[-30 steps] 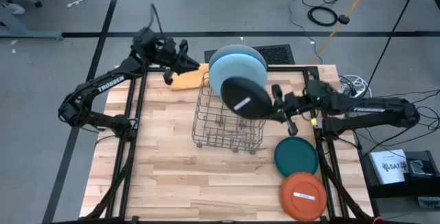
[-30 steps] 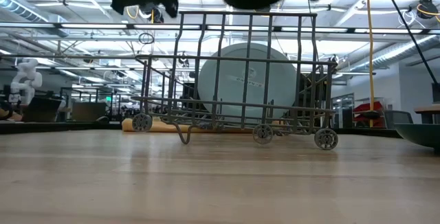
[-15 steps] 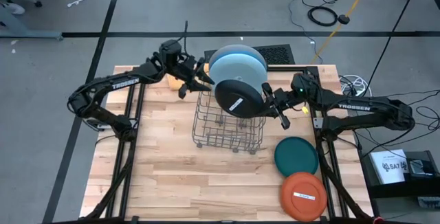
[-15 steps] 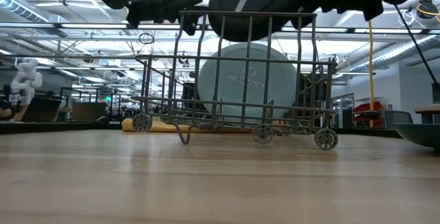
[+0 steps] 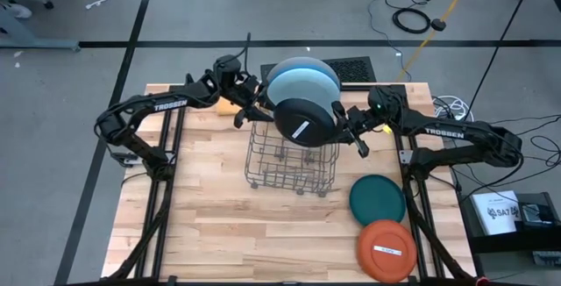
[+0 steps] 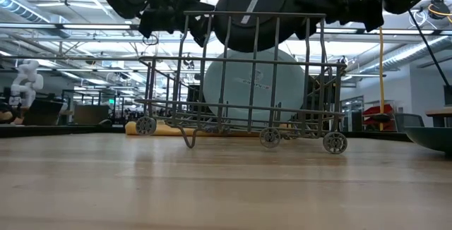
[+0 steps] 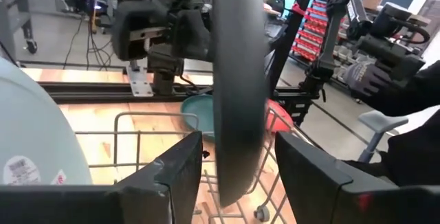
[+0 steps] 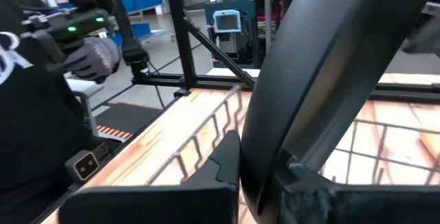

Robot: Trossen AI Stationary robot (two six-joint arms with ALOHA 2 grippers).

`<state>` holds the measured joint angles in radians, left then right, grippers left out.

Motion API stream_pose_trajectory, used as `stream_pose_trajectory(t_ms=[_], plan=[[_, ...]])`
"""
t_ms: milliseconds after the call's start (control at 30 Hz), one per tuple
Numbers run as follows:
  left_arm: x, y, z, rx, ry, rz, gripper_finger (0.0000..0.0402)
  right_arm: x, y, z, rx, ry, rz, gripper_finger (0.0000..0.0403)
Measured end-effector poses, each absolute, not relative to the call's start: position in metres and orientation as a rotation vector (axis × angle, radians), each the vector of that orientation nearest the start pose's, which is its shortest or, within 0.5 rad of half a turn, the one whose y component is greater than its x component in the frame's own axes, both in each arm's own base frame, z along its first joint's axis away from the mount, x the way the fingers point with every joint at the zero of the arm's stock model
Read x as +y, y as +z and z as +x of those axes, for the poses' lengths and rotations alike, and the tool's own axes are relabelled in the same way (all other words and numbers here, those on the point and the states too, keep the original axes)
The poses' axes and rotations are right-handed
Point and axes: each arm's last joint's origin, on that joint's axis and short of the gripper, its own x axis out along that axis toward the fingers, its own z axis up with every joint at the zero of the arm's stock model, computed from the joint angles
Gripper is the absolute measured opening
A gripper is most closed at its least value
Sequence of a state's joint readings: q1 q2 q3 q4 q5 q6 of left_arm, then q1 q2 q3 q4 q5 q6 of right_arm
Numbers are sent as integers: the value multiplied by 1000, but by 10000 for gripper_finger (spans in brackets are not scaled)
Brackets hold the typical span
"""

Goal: Sort dishes
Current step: Put the black plate into the dish rack

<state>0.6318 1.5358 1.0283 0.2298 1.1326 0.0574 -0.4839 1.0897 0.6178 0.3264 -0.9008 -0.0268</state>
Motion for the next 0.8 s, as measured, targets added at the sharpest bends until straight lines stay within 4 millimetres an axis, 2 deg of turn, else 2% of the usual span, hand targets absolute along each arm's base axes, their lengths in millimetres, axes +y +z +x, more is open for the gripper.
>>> stream_pose_trajectory(t_ms=[167,267,400,800], plan=[[174,279,286,152,-479,-137,156,-93,263,213,115,416,70,8],[176,279,286,157,-439,-134,112,-95,260,214,127,410,82,8],[174,278,285,165,-476,-152,47,-96,257,215,136,423,85,9],[171,273,286,202,-444,-175,45,-100,255,214,155,392,135,21]])
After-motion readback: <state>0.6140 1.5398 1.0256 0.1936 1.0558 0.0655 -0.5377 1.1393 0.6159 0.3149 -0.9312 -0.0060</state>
